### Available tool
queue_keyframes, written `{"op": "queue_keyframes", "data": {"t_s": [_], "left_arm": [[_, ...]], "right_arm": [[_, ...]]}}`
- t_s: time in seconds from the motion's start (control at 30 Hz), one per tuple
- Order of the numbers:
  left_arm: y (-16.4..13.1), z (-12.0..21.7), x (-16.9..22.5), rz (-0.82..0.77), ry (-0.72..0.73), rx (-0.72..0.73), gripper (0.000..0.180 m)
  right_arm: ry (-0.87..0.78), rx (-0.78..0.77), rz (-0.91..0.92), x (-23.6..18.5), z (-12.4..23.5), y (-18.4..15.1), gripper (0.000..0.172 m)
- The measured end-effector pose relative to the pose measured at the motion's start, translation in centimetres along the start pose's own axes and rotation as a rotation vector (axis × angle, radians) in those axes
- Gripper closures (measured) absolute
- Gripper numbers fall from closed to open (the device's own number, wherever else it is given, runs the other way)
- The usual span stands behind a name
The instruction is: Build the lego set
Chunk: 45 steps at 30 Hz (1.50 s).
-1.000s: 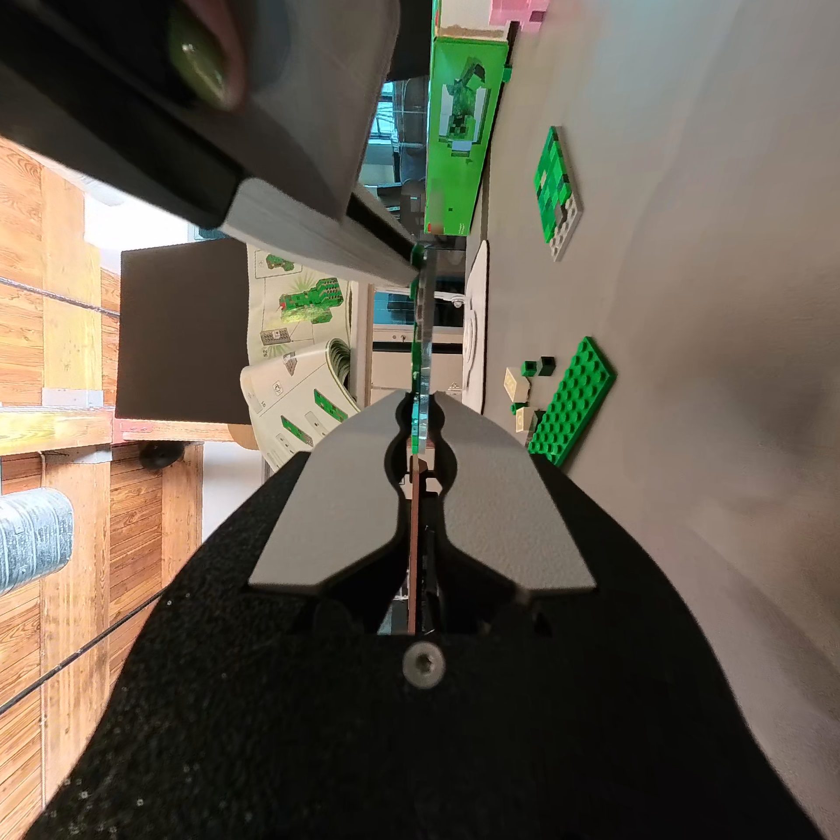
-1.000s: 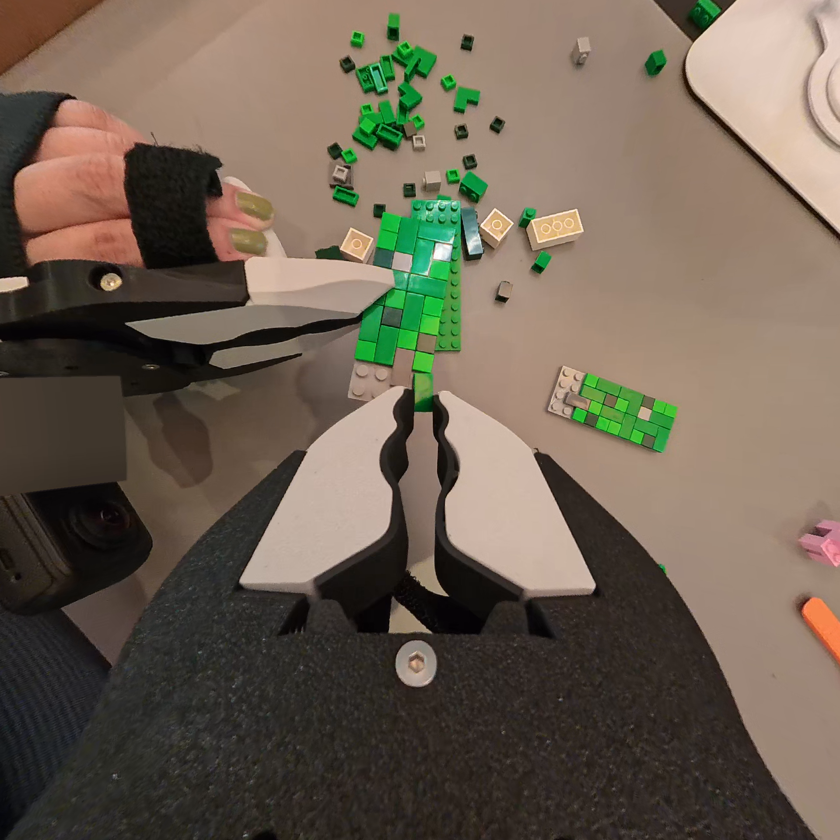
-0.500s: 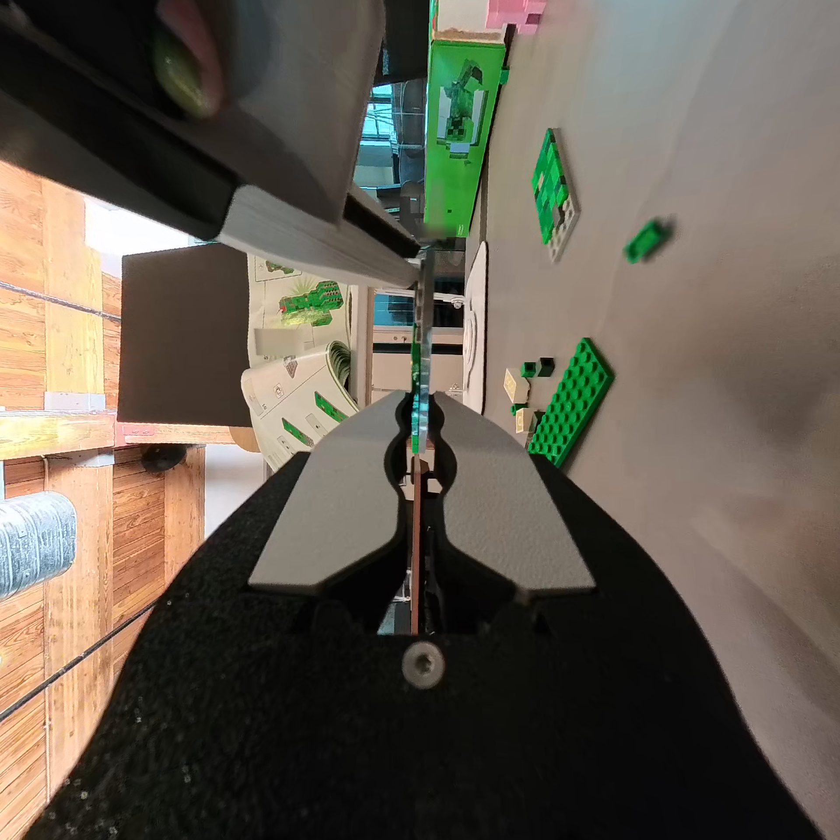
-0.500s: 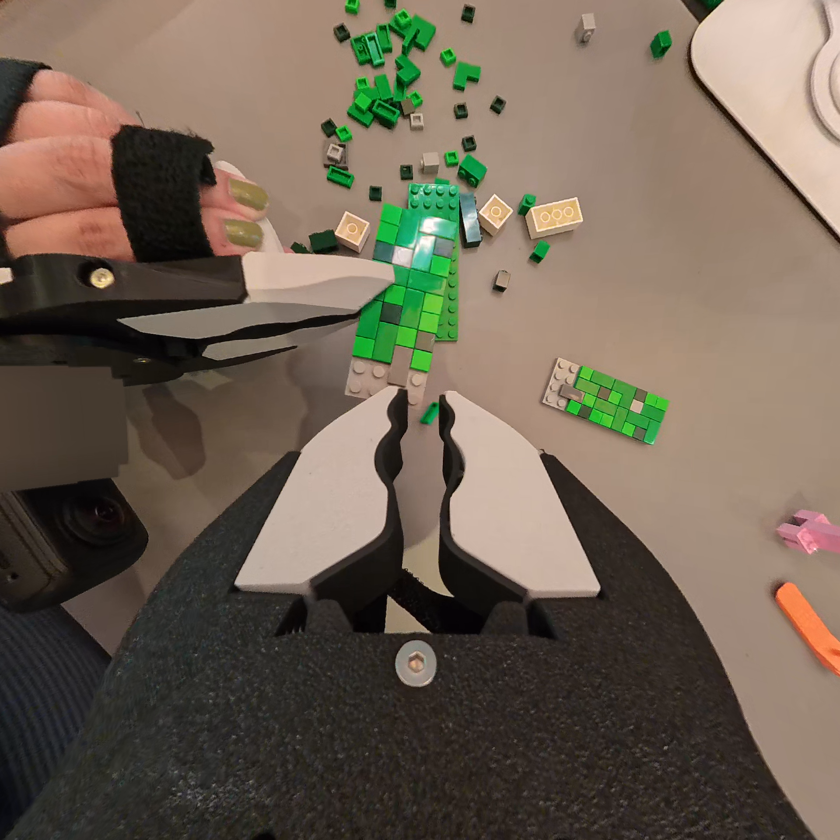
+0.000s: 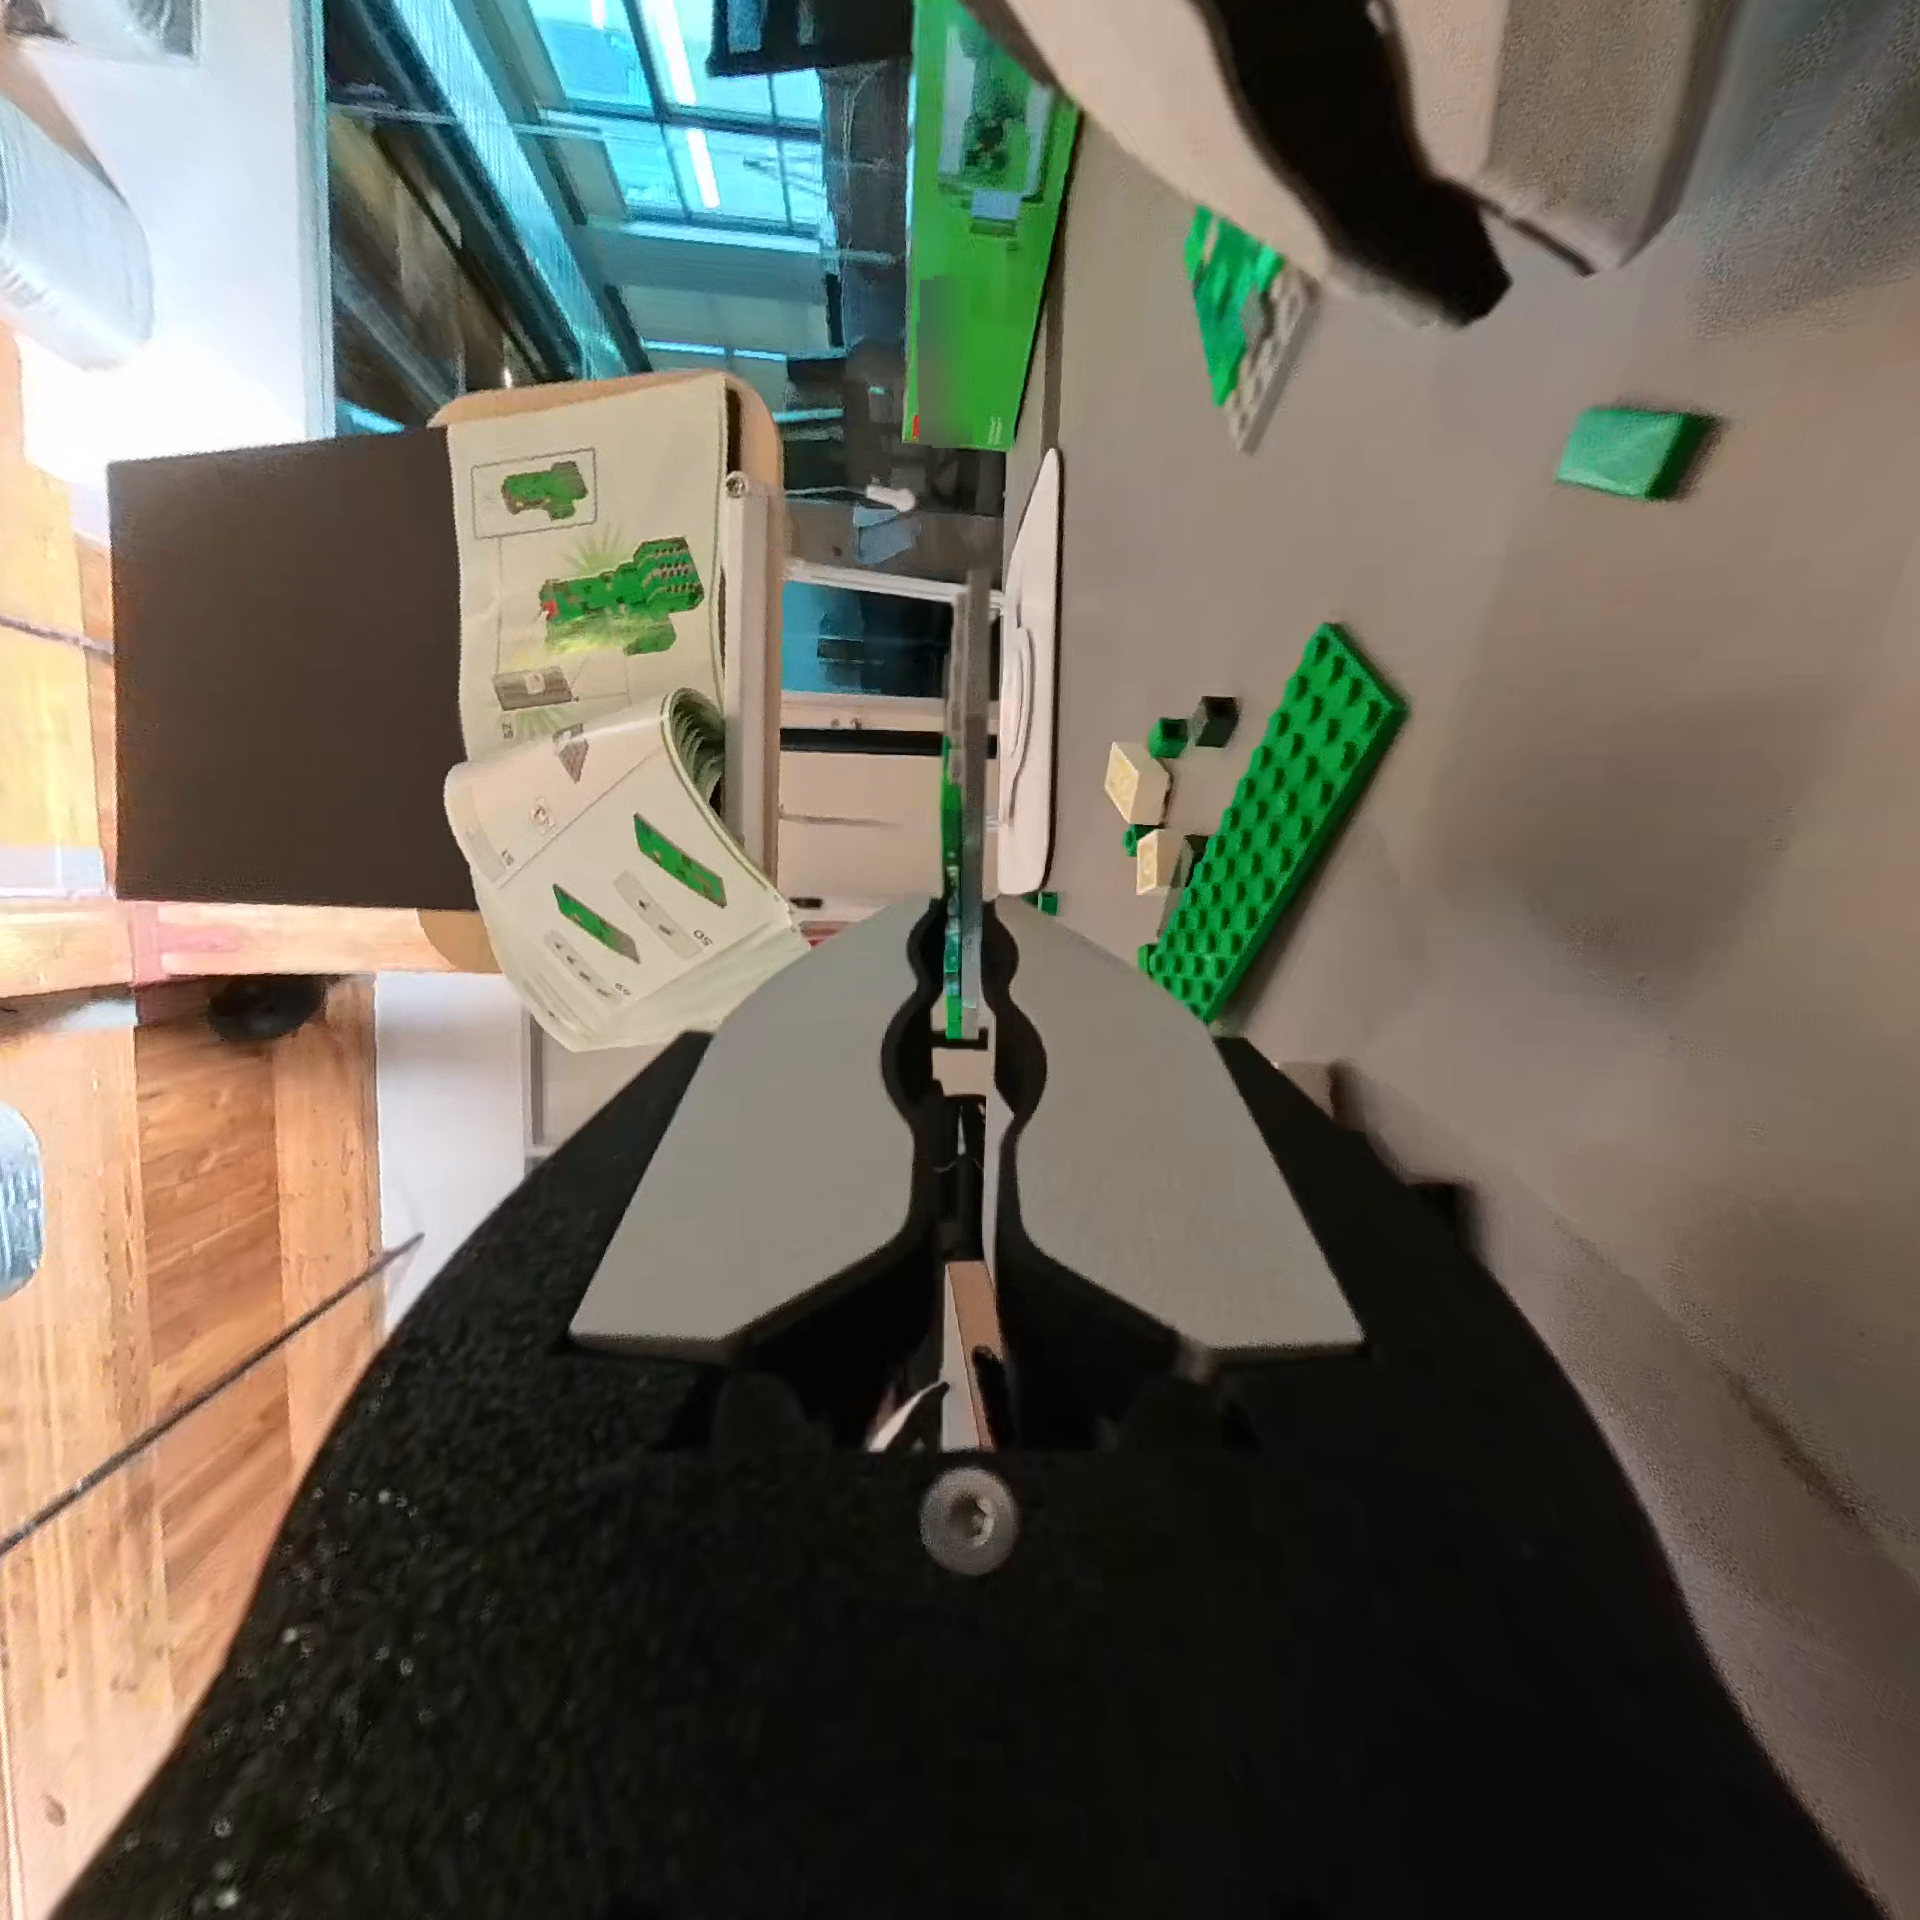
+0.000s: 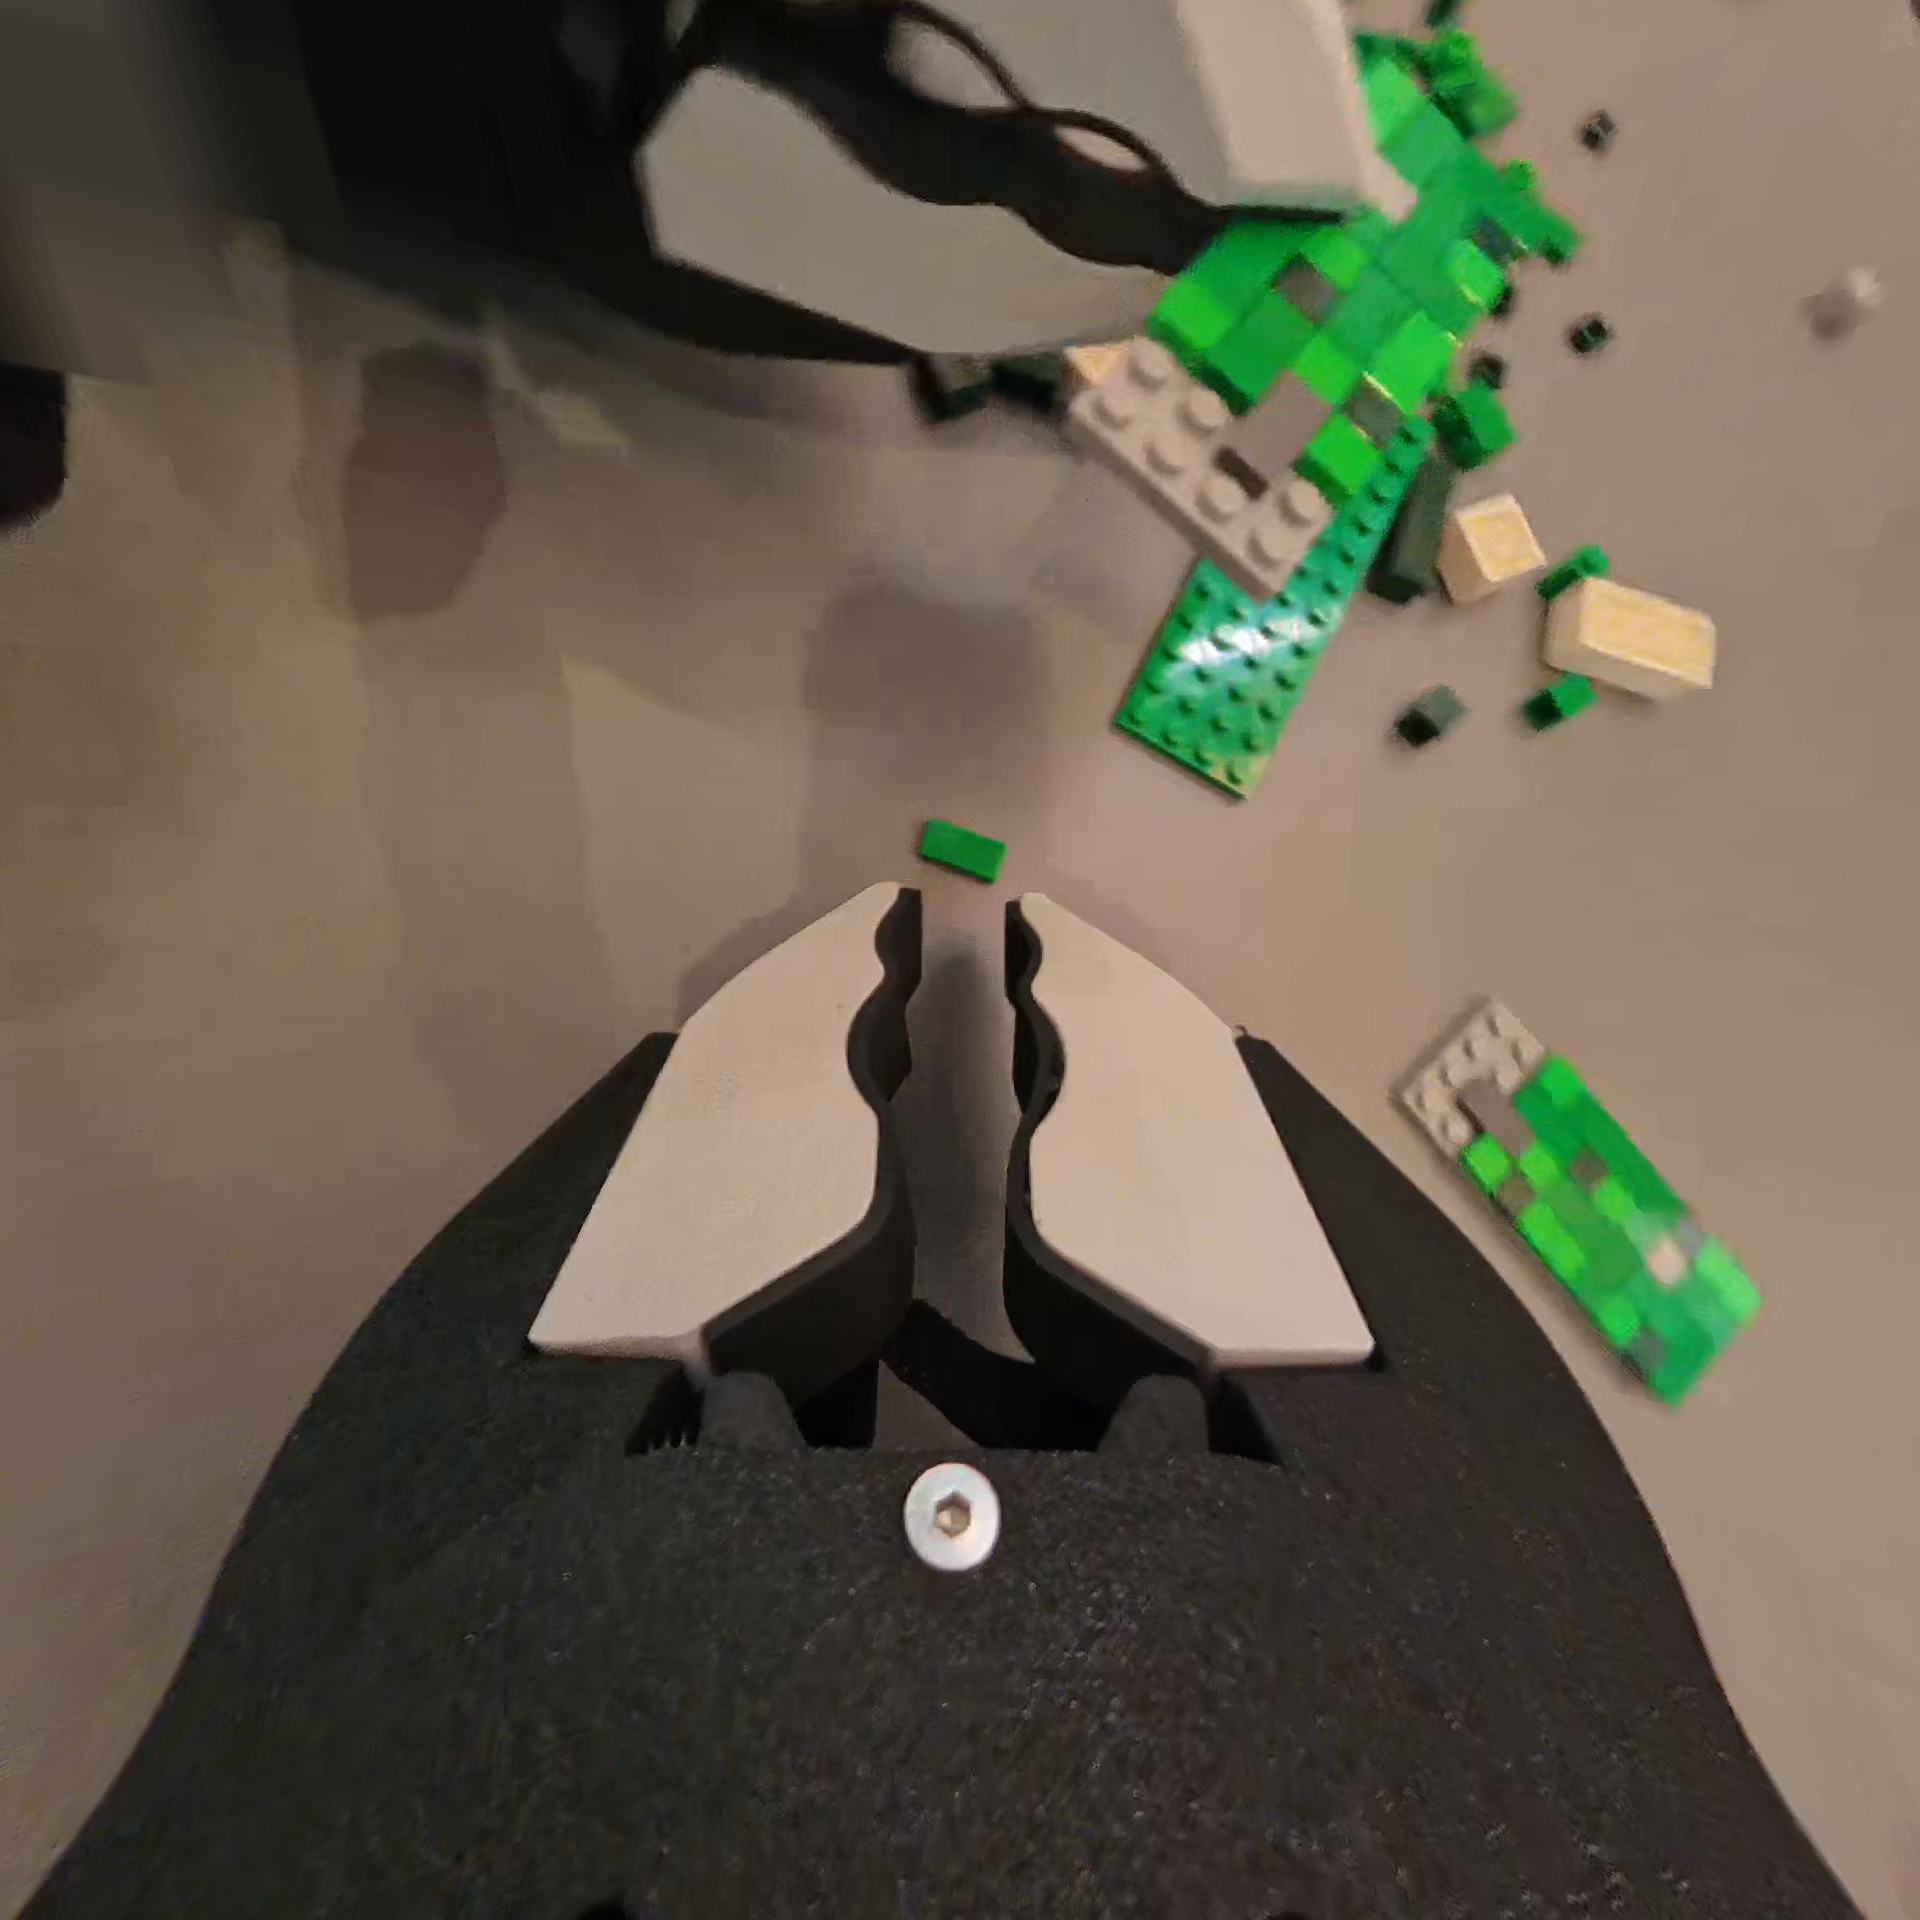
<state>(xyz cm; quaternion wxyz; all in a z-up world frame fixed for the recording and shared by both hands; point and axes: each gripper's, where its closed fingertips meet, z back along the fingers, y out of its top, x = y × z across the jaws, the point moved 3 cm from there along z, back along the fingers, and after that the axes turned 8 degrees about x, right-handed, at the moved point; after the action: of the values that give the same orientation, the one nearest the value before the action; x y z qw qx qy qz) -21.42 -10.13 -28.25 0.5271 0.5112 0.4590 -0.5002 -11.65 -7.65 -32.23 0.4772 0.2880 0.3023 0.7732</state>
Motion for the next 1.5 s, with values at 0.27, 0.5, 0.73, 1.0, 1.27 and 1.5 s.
{"op": "queue_keyframes", "data": {"t_s": [0.27,0.5,0.73,1.0,1.27,1.5], "left_arm": [[1.0,1.0,-0.1,0.051,0.006,0.211,0.175],[-0.1,1.1,0.0,0.116,-0.003,0.230,0.175],[-0.9,1.0,-0.7,0.113,0.050,0.162,0.175],[0.6,1.7,-1.6,0.180,0.084,0.278,0.175],[-1.2,0.4,-1.3,-0.013,0.091,-0.036,0.175],[-1.3,0.2,-1.1,-0.023,0.062,-0.081,0.175]], "right_arm": [[0.340,0.130,0.298,1.1,-0.4,0.1,0.151],[0.547,0.098,0.341,1.5,-2.3,-0.2,0.151],[0.552,0.106,0.249,1.8,-1.8,0.3,0.164],[0.312,0.470,0.080,3.1,4.3,7.3,0.166],[-0.157,0.189,-0.278,4.1,2.2,8.6,0.166],[-0.315,0.117,-0.366,3.5,1.4,9.1,0.172]]}}
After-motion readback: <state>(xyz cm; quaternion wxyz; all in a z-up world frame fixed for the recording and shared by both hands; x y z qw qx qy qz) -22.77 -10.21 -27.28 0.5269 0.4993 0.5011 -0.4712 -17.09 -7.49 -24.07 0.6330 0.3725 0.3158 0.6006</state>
